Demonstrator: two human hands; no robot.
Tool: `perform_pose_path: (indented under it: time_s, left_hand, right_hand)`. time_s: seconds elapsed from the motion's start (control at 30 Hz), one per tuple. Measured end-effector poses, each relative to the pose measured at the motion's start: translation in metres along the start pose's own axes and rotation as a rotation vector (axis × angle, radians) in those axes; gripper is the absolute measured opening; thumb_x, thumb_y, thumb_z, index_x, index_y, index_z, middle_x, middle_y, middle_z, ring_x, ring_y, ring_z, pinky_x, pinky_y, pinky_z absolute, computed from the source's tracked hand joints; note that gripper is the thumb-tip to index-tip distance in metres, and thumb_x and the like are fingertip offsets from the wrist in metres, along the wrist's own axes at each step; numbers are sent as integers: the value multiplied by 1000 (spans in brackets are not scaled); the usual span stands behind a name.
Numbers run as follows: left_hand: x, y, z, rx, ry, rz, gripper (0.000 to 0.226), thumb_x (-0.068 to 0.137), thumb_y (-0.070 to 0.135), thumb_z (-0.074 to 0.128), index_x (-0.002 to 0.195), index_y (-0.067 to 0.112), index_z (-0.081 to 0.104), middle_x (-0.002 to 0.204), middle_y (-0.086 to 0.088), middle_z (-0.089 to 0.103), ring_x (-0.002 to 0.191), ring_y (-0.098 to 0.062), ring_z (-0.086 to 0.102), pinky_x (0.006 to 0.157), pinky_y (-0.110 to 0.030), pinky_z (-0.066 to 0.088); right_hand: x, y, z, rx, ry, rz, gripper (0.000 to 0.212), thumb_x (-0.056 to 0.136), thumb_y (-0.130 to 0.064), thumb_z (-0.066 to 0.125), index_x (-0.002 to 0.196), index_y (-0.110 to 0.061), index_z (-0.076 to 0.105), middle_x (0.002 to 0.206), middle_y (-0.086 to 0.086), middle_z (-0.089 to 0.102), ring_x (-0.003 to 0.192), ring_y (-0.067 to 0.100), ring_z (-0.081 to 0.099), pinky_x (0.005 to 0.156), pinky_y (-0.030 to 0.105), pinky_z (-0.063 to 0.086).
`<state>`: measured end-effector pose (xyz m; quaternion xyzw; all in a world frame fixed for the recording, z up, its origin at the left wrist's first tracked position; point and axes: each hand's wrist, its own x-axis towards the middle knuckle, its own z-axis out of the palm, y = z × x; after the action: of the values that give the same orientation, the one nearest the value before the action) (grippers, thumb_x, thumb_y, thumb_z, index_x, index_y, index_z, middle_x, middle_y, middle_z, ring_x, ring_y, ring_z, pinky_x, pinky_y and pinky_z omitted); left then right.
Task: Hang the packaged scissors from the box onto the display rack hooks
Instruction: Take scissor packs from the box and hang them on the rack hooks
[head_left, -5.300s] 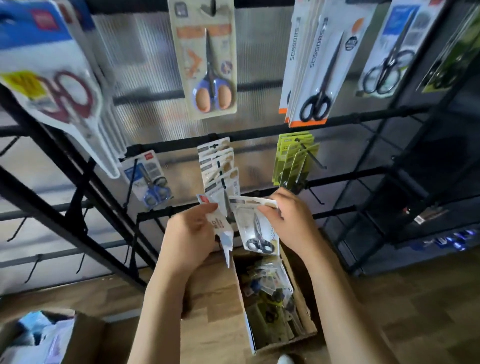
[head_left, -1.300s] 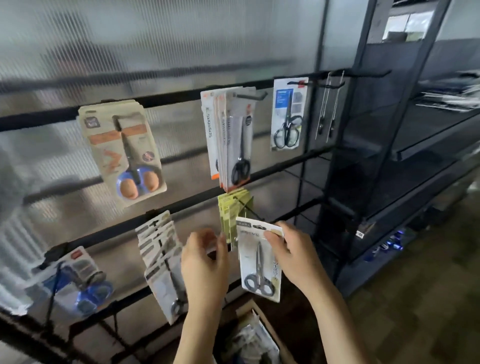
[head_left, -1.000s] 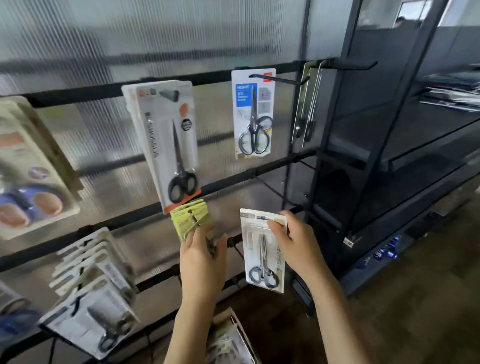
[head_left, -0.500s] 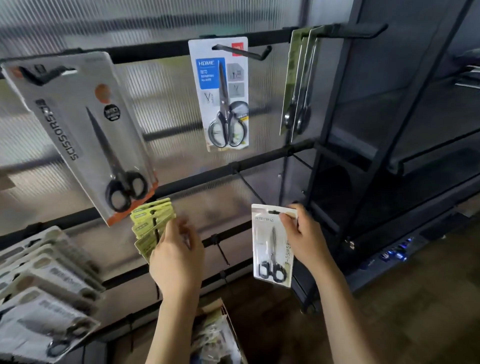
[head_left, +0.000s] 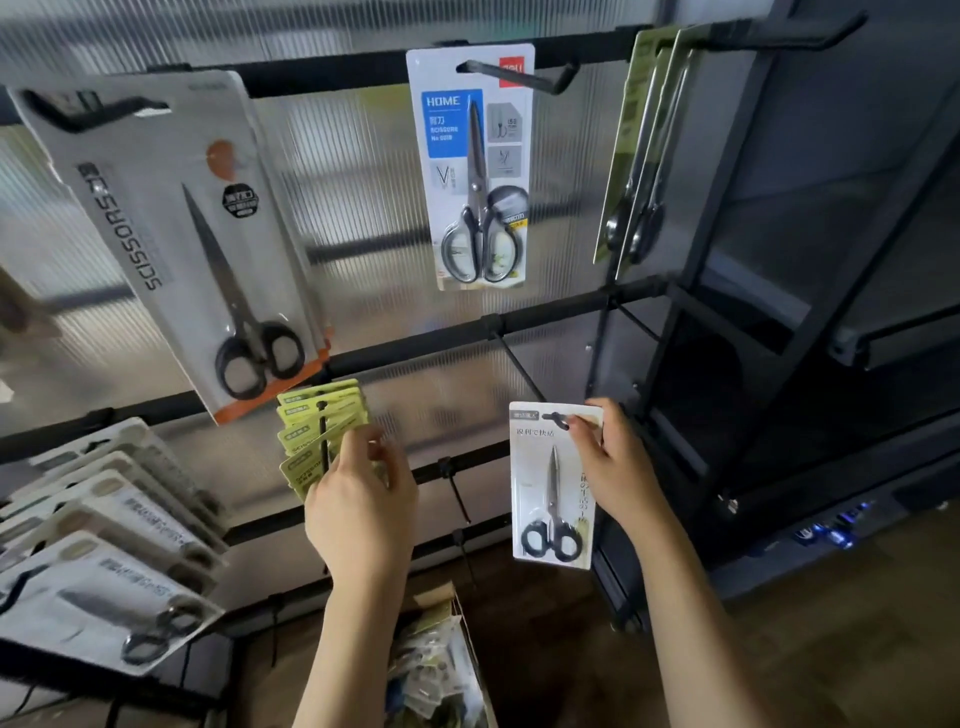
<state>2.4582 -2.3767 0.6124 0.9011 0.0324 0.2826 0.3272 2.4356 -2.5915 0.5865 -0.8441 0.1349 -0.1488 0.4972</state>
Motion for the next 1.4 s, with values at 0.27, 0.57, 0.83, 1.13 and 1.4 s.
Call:
perform_pose_path:
  time_s: [0.27,0.57,0.83,1.13,1.4]
  left_hand:
    - [0,-8,2,69,11,69,9,79,8,68,87,11,64,48,-4,56,40,-14,33,45,-20,25]
    - [-2,-12,-4,64,-43,180,12,78,6,69,87,12,65,55,3,60,40,-15,48,49,-21,31]
    - [-3,-23,-10,39,-174,262,13,84,16,60,97,15,63,70,4,67,58,-19,61,56,-24,37]
    - [-14,-21,-17,85,-210,389,14,86,22,52,89,18,66,71,8,67,63,-13,62,67,-25,38]
    - [-61,-38,-2,-84,-441,476,9,84,14,56,87,12,64,73,0,66,60,-20,61,54,-26,49]
  right_hand:
    - [47,1,20,17,-37,-30,17,99,-27,44,101,-10,48,86,-4,59,72,0,54,48,9,39]
    - [101,9,46,95,13,-44,21,94,-21,57,93,0,56,95,19,66,87,28,63,74,41,50]
    - [112,6,61,165,24,56,31,96,-31,53,107,-3,53,92,1,58,70,1,52,47,2,36]
    - [88,16,75,59,195,169,31,93,-21,54,117,-1,53,112,11,63,94,21,59,64,12,39]
    - [-19,68,92,-134,180,275,45,95,-24,52,133,0,45,131,16,52,119,30,52,89,30,41]
